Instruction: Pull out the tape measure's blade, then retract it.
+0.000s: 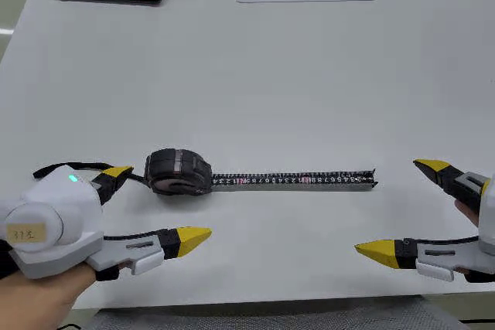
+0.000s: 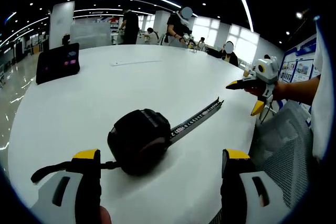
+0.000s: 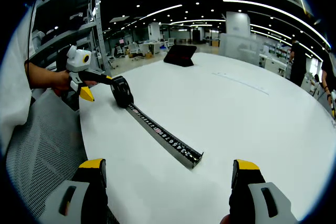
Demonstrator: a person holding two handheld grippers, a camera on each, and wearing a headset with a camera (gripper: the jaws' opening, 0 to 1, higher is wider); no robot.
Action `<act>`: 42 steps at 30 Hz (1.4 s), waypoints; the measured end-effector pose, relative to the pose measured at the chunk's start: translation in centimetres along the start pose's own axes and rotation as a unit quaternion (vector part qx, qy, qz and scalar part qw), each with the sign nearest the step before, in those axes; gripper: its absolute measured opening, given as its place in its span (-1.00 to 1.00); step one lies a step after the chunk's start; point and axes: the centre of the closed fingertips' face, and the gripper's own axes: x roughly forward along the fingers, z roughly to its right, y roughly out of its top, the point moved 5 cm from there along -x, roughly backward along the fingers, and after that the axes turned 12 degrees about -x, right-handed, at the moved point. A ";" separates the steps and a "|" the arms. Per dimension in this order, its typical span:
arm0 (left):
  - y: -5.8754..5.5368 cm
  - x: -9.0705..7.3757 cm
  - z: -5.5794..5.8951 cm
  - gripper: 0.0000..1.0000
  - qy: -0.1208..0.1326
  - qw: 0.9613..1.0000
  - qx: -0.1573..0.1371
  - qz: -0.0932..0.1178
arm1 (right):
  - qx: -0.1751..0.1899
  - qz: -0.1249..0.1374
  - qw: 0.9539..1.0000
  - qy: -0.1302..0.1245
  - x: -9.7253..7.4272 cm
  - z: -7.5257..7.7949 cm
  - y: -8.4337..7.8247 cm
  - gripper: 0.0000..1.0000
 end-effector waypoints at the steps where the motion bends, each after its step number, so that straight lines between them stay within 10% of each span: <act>1: 0.1 0.1 0.1 0.86 -0.002 1.000 -0.001 0.000 | 0.000 0.000 1.000 0.000 0.0 0.1 0.0 0.98; 21: 0.3 1.0 0.7 0.86 0.003 1.000 -0.016 0.003 | -0.006 -0.004 1.000 0.000 0.2 0.3 0.1 0.88; 42: 0.9 2.3 0.1 0.71 0.081 0.994 -0.072 0.018 | -0.042 -0.015 0.999 0.018 0.7 2.6 0.2 0.64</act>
